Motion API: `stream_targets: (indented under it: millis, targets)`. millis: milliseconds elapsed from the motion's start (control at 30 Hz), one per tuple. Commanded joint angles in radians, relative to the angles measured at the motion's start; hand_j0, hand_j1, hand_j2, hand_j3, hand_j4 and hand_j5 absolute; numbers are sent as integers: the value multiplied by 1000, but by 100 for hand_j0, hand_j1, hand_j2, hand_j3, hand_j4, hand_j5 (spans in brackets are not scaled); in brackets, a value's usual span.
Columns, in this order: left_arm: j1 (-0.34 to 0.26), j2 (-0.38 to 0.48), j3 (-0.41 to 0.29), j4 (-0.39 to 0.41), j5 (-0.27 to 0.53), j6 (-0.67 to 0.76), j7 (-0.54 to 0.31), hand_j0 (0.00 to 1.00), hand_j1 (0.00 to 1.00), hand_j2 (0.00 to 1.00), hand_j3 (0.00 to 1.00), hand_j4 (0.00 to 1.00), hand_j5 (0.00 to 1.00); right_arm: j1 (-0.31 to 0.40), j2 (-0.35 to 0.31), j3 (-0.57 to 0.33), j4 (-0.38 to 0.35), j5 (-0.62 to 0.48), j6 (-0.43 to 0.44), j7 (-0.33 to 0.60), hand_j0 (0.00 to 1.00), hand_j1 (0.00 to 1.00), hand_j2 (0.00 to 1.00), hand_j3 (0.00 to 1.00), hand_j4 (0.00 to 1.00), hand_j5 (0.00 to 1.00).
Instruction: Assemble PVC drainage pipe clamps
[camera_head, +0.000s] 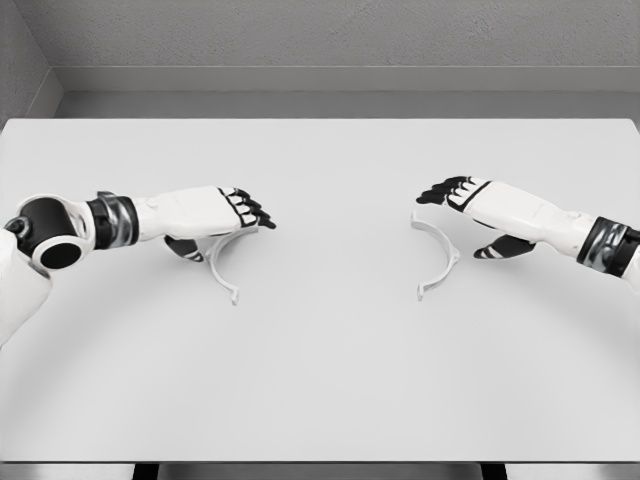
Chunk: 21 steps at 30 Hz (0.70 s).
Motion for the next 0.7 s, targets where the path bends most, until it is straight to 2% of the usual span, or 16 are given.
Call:
stream_targets:
  millis: [0,167,333,667]
  targets:
    - [0,-13,-1,7,-7,3,0,100,100,100,100,100,100,0,3,-1,4,-11,1,-3,100,100,100,100,100,100]
    - [0,-21,-22,7,-9,3,0,100,100,100,100,100,100,8,21,-4,8,-11,1,-3,100,100,100,100,100,100]
    - [-2,-27,-33,7,-7,3,0,100,100,100,100,100,100,8,57,-20,51,-11,1,-1,100,100,100,100,100,100]
    - [-9,-7,-35,3,37,3,2,100,100,100,100,100,100,14,89,-21,51,-6,1,4,100,100,100,100,100,100]
